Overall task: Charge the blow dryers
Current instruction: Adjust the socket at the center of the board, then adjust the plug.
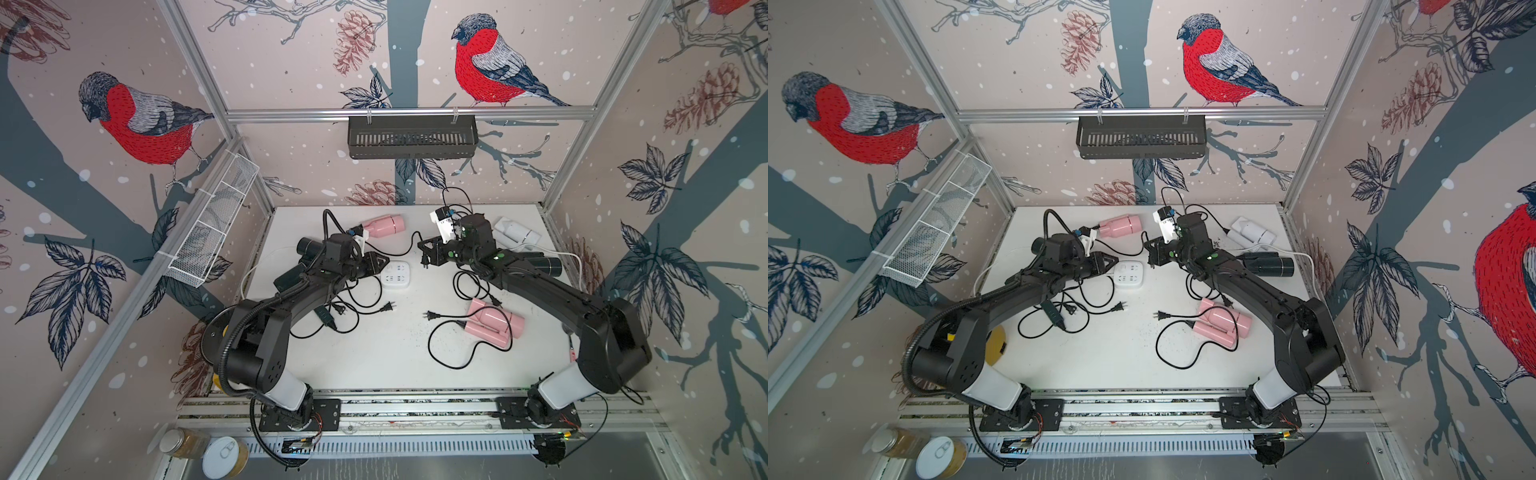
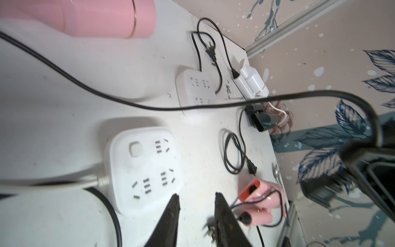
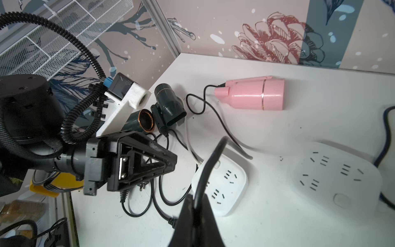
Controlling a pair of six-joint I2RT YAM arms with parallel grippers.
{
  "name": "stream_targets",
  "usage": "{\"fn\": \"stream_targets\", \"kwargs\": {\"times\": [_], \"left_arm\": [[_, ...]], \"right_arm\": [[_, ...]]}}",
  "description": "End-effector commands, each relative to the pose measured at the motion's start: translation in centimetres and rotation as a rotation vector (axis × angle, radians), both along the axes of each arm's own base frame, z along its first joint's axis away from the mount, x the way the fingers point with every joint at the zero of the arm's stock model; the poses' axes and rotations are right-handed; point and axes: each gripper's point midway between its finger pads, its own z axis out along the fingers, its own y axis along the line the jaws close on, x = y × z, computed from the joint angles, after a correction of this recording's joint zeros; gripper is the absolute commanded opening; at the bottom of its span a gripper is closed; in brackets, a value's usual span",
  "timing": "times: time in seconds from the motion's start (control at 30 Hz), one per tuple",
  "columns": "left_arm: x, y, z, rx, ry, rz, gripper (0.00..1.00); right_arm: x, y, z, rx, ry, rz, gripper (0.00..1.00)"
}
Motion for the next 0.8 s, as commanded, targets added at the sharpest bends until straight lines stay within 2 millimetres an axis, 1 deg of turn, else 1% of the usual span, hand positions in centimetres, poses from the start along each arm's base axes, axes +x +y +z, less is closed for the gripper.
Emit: {"fn": "stream_targets", "kwargs": {"times": [0.0, 0.07, 0.17, 0.27, 0.37, 0.43, 0.5, 0.63, 0.77], "left_arm": [[-2.5, -1.1, 2.8, -0.119, -0.100, -0.110, 0.30], [-3.8, -1.2, 3.0, -0.147, -0.119, -0.134, 0.30], [-5.7, -1.7, 3.3, -0.207, -0.145, -0.170, 0.30], [-7.1, -3.1, 3.4, -0.240, -0.159, -0.204, 0.32], [-7.8, -4.5, 3.2, -0.234, -0.174, -0.223, 0.35], [-8.0, -5.0, 3.9, -0.264, -0.202, -0.233, 0.37], [-7.8, -5.2, 4.5, -0.284, -0.227, -0.234, 0.40], [-6.9, -5.3, 4.2, -0.260, -0.230, -0.214, 0.42], [-7.1, -6.3, 4.1, -0.269, -0.233, -0.248, 0.43]], "right_arm": [[-0.7, 1.3, 1.4, 0.071, -0.064, 0.032, 0.01], [-1.3, 1.7, 0.9, 0.091, -0.054, 0.033, 0.01], [-1.7, 1.9, 0.8, 0.140, -0.039, 0.019, 0.01], [-2.1, 2.2, 0.5, 0.184, -0.015, 0.014, 0.02], [-2.4, 2.5, 0.2, 0.202, 0.003, -0.004, 0.02], [-2.6, 2.5, 0.1, 0.222, 0.018, -0.014, 0.02], [-3.0, 2.6, 0.1, 0.244, 0.036, -0.018, 0.02], [-3.2, 2.3, 0.1, 0.264, 0.055, -0.041, 0.02], [-3.4, 2.2, -0.1, 0.281, 0.077, -0.050, 0.02]]}}
